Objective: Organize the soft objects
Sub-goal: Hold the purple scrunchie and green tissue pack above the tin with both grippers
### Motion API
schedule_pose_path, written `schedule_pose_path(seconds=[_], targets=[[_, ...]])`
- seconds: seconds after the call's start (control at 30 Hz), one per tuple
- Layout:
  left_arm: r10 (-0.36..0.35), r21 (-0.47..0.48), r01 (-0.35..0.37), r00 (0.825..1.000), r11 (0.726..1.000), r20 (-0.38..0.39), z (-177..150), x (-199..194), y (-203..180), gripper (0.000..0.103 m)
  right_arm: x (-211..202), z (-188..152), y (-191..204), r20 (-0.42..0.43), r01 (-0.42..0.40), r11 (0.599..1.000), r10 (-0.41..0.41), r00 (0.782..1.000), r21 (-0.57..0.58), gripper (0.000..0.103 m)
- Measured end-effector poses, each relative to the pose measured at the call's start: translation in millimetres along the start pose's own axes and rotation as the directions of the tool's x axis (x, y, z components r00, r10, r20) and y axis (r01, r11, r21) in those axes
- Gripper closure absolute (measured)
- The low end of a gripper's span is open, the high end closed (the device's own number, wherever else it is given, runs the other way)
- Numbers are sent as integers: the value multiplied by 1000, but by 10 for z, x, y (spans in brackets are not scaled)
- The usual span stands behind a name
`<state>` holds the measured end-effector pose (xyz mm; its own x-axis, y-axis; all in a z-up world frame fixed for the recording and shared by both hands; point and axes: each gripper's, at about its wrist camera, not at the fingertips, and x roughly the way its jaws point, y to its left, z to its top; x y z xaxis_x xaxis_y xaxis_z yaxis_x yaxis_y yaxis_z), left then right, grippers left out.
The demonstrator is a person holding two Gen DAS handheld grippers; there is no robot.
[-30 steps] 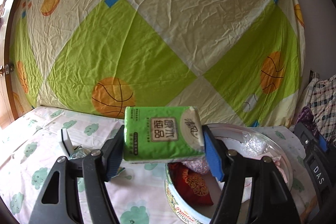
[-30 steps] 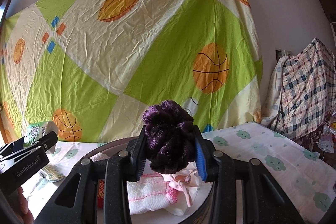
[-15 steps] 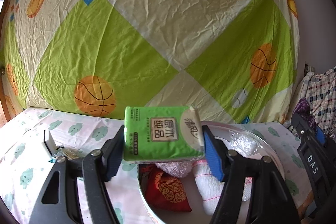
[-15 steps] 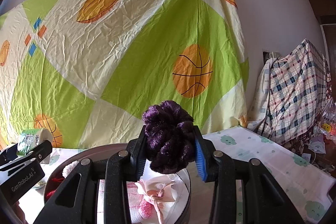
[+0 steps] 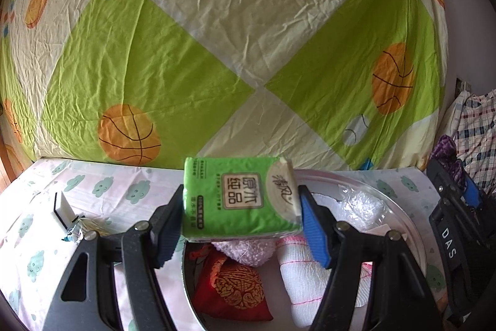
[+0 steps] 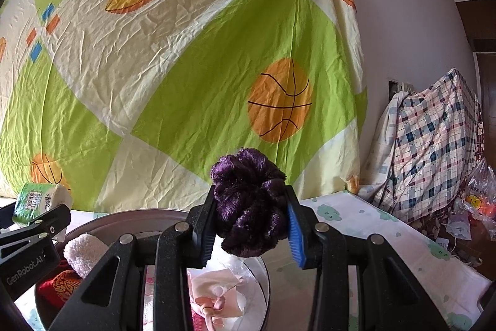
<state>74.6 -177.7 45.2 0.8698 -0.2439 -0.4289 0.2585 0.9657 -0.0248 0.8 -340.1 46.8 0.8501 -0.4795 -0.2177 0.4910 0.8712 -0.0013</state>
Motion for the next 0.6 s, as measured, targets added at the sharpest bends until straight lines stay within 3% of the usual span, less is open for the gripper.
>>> schedule_pose_path(seconds=[0.27, 0.6], targets=[[19, 40, -17, 998, 999, -68, 84, 166, -106, 35, 191, -3, -4, -84, -49, 999, 50, 995, 8, 61], [50, 82, -37, 987, 996, -153, 164, 396, -161, 35, 371, -17, 8, -213, -129, 990, 137, 967, 50, 61]])
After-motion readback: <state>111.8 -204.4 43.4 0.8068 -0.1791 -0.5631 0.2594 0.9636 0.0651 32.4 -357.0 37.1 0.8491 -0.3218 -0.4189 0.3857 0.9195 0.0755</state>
